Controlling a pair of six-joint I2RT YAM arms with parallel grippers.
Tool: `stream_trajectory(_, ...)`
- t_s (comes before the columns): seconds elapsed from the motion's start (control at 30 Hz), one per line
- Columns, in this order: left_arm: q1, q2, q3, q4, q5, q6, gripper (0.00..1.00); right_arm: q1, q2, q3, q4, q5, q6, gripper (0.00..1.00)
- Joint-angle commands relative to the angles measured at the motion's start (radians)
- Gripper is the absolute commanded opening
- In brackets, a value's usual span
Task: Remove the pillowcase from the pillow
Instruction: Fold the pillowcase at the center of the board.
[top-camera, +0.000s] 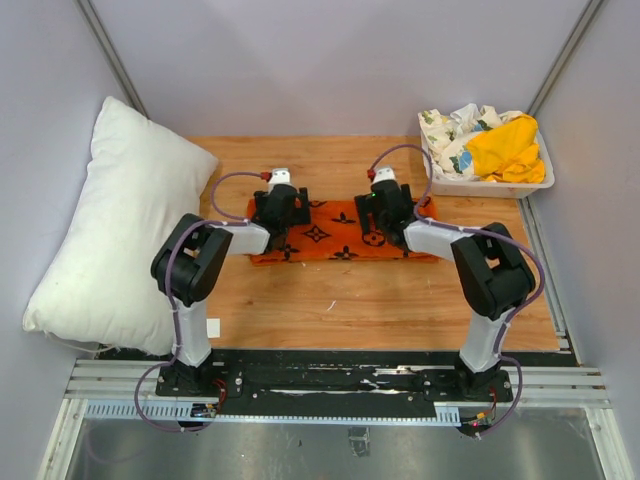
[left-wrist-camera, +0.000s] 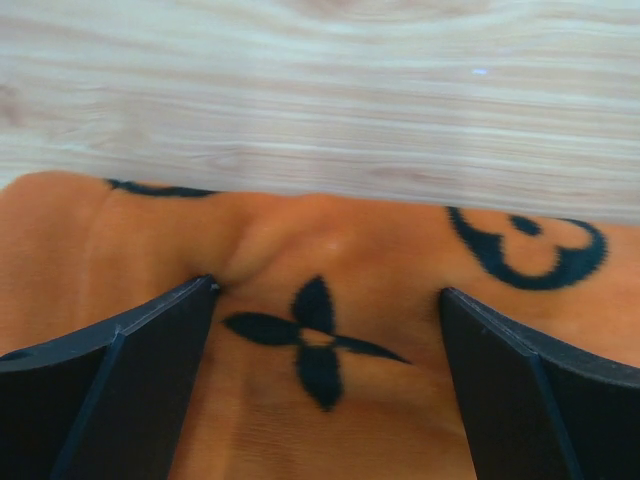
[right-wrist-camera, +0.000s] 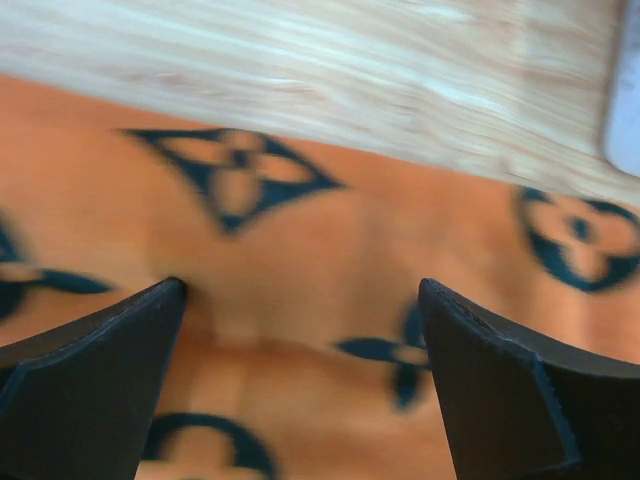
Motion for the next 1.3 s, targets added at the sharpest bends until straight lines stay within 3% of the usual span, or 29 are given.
stream_trajectory(0.0,0.114,-0.076,-0.066,-0.130,0.030,-0.058,0.99,-0.164,-0.070,-0.029,-0.100,-0.014,0.100,1.00)
stream_trajectory(0.17,0.199,-0.139,-0.140,-0.151,0.038,-0.063,0.99,-0.316,-0.115,-0.052,-0.170,-0.038,0.222,1.00)
stream_trajectory(0.27,0.209,-0.205,-0.162,-0.123,0.071,-0.029,0.99,-0.326,-0.159,-0.066,-0.177,-0.063,0.233,0.99)
stream_trajectory(0.53,0.134,-0.408,-0.084,-0.201,0.130,0.004,0.98,-0.138,-0.300,-0.030,-0.187,-0.070,0.192,0.96)
stream_trajectory(0.67,0.033,-0.461,-0.119,-0.196,0.154,-0.022,0.93,-0.056,-0.308,-0.021,-0.178,-0.203,0.232,0.83)
stream_trajectory(0.77,0.011,-0.471,-0.218,-0.122,0.247,-0.126,0.83,-0.020,-0.276,-0.036,-0.157,-0.307,0.288,0.67)
stream_trajectory(0.9,0.011,-0.442,-0.381,-0.056,0.305,-0.209,0.76,-0.013,-0.210,-0.079,-0.113,-0.396,0.353,0.60)
stream_trajectory(1.07,0.009,-0.502,-0.545,-0.029,0.374,-0.268,0.62,-0.077,-0.154,-0.108,-0.116,-0.420,0.366,0.59)
stream_trajectory(1.27,-0.009,-0.690,-0.689,-0.105,0.366,-0.332,0.62,-0.202,-0.156,-0.138,-0.124,-0.450,0.412,0.64)
